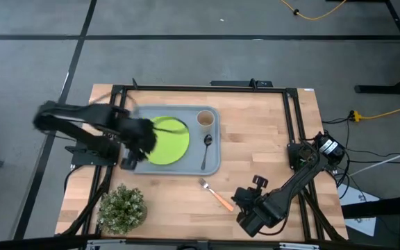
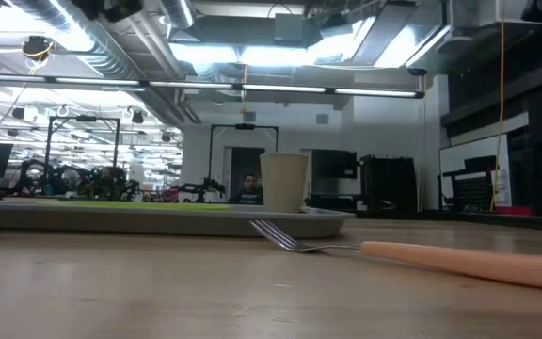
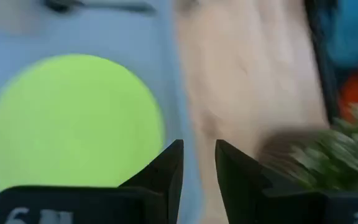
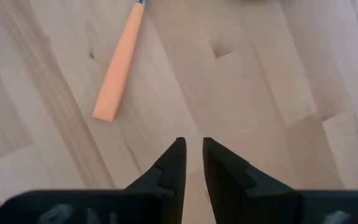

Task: Pick and place plate/cup/fork/spoon on tray
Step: Put the orange fork on the gray tray to the right of the green plate

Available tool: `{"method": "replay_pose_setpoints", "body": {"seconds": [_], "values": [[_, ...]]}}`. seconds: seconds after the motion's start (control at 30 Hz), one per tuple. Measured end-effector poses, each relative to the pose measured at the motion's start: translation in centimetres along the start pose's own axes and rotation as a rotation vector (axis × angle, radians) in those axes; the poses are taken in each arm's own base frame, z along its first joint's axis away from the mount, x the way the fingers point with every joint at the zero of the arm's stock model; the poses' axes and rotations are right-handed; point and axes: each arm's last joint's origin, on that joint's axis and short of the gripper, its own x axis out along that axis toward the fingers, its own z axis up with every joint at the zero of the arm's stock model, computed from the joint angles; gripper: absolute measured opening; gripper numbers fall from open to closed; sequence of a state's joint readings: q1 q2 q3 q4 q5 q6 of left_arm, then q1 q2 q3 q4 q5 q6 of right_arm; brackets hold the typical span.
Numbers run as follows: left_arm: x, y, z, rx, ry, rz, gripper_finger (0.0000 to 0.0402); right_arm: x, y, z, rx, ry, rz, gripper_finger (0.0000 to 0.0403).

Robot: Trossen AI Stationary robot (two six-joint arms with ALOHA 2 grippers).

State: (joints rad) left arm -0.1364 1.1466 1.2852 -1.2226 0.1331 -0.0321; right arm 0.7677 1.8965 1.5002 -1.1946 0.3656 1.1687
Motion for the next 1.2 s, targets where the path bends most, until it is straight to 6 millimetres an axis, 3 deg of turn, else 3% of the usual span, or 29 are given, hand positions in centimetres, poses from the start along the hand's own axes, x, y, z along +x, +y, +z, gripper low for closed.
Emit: {"method": "replay_pose_setpoints", "body": {"seconds": [0.1, 0.2, 0.43, 0.73, 1.2], "values": [[-0.2, 0.5, -3.7, -0.070, -0.215, 0.064, 0.0086, 0.0, -0.2, 0.0, -0.007, 0.009, -0.022, 0.0060], [0.9, 1.1, -6.8, -0.155, -0.453, 0.128, 0.0086, 0.1, -0.5, 0.0, -0.010, 0.013, -0.042, 0.0060], [5.7, 1.9, -11.7, -0.126, -0.782, 0.122, 0.0086, 0.4, -0.9, 0.8, -0.039, 0.018, -0.057, 0.0060], [9.8, 2.8, -14.6, -0.129, -0.921, 0.201, 0.0086, 0.7, -1.2, 1.4, -0.026, 0.023, -0.061, 0.0060], [10.9, 2.9, -16.2, -0.043, -0.971, 0.210, 0.0086, 1.1, -2.7, 3.5, -0.014, 0.081, -0.047, 0.0060]]}}
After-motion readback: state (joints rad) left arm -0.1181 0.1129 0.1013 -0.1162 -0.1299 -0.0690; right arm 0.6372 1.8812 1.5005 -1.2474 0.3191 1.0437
